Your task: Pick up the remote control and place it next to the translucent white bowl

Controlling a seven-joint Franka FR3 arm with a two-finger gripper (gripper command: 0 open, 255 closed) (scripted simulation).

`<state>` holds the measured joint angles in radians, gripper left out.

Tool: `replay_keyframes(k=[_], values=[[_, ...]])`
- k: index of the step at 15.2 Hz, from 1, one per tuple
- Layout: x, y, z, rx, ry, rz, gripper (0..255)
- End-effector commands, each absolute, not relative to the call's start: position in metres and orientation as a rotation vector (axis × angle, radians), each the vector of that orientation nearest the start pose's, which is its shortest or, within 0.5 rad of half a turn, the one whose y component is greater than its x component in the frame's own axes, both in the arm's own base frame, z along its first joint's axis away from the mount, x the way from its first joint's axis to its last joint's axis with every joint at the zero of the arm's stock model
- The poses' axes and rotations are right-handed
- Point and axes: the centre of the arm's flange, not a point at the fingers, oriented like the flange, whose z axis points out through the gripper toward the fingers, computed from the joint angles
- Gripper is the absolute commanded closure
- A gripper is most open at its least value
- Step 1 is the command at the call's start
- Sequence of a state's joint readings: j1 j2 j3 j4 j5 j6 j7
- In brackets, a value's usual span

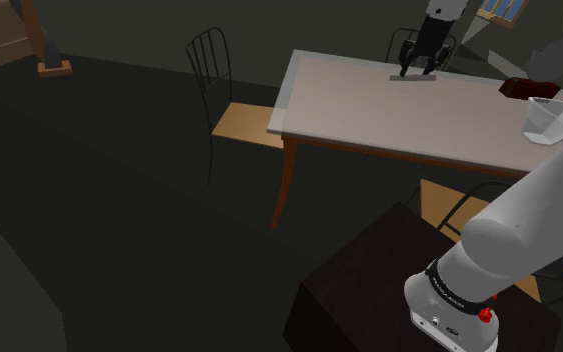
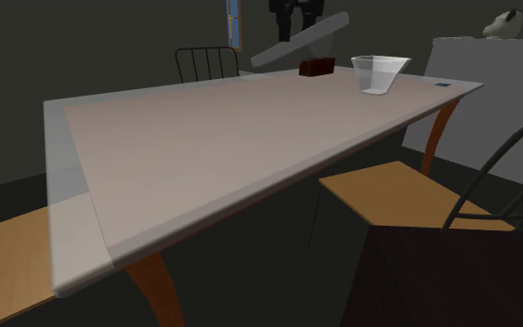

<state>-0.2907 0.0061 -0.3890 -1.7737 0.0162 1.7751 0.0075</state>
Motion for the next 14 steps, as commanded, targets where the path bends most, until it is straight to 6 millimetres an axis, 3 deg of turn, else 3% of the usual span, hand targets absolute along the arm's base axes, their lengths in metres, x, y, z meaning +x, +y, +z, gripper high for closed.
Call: replay_keyframes(k=[1, 14], values=[[0.423, -0.368, 0.544, -2.943, 1.058, -0.001, 255], [0.292, -0.479, 0.545, -2.943, 1.058, -0.001, 255]])
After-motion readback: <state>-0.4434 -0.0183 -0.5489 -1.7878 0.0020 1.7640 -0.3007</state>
